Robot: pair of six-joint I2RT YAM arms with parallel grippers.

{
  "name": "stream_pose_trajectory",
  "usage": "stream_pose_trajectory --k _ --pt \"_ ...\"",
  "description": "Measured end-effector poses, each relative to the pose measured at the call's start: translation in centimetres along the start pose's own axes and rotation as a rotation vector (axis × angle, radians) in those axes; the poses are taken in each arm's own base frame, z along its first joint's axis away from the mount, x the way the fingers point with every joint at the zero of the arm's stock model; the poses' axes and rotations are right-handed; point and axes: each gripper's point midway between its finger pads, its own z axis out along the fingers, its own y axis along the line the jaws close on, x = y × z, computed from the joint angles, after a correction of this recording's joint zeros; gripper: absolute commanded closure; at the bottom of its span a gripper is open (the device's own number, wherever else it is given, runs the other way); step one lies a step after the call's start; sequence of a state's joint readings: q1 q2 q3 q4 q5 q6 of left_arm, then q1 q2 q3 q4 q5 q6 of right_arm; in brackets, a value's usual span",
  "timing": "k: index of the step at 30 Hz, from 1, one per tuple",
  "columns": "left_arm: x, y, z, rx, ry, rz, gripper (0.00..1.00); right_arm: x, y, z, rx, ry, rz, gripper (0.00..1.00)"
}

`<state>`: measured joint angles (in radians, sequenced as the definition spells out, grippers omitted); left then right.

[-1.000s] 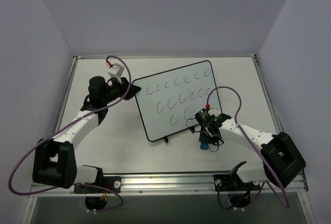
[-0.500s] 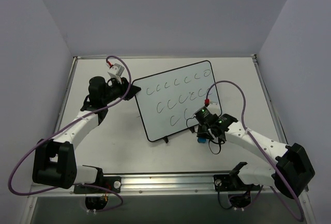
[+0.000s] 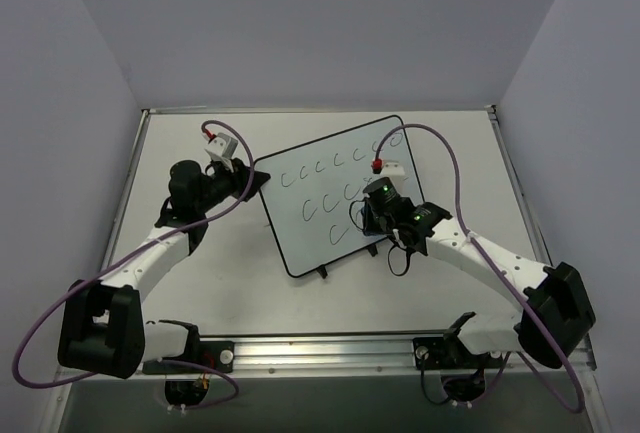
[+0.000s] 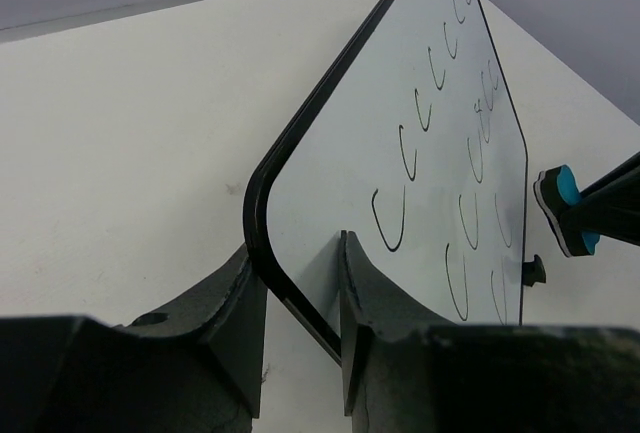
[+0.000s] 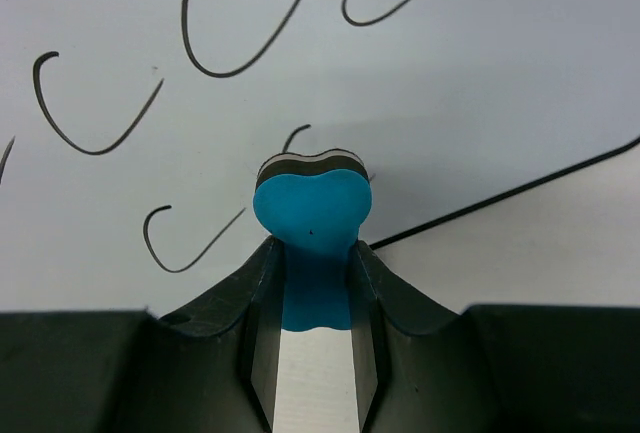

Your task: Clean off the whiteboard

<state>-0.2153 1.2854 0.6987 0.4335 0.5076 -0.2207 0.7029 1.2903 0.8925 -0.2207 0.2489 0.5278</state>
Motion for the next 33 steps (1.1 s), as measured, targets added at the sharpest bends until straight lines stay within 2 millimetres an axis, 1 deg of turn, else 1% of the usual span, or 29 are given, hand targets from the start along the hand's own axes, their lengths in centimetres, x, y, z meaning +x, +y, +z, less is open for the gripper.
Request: stream_pose_trajectory --k 3,6,9,13,16,18,21,22,26,29,33 --pt "0.1 -0.1 -0.2 -0.017 -0.031 0.021 0.98 -0.2 1.2 1.2 -0.024 0.008 -0.044 0.97" --pt "-0.2 -0.2 -0.1 -0.023 -0.049 0.047 0.98 -1.0 2.8 1.7 -0.063 -0.004 -0.081 0.97" --pt "-0.2 -0.4 0.0 -0.032 -0.051 0.065 0.98 -2.4 4.7 1.5 -0.120 -0.038 -0.112 0.97" --pt "-0.3 -0.5 0.0 -0.049 -0.054 0.076 0.98 -4.2 7.2 0.8 -0.215 -0.095 -0.156 0.97" --pt "-0.3 -0.6 -0.4 -0.063 -0.052 0.081 0.98 -5.5 9.1 0.4 -0.274 -0.135 -0.192 0.97" --pt "-0.2 -0.7 -0.7 -0.069 -0.045 0.081 0.98 -5.9 10.1 0.4 -0.311 -0.154 -0.212 0.97" --pt "-0.1 -0.7 -0.9 -0.074 -0.037 0.082 0.98 -6.0 11.6 0.7 -0.360 -0.168 -0.242 0.98" --pt "-0.1 -0.7 -1.0 -0.076 -0.036 0.081 0.98 -6.0 12.2 0.8 -0.371 -0.169 -0.253 1.00" --pt "-0.1 -0.8 -1.4 -0.081 -0.032 0.083 0.98 -6.5 15.1 1.5 -0.422 -0.190 -0.286 1.00" --pt "0.0 -0.9 -1.5 -0.086 -0.030 0.086 0.98 -6.1 16.5 1.5 -0.447 -0.194 -0.307 1.00" --pt "0.1 -0.7 -1.5 -0.094 -0.025 0.083 0.98 -6.4 18.2 1.2 -0.469 -0.213 -0.336 1.00"
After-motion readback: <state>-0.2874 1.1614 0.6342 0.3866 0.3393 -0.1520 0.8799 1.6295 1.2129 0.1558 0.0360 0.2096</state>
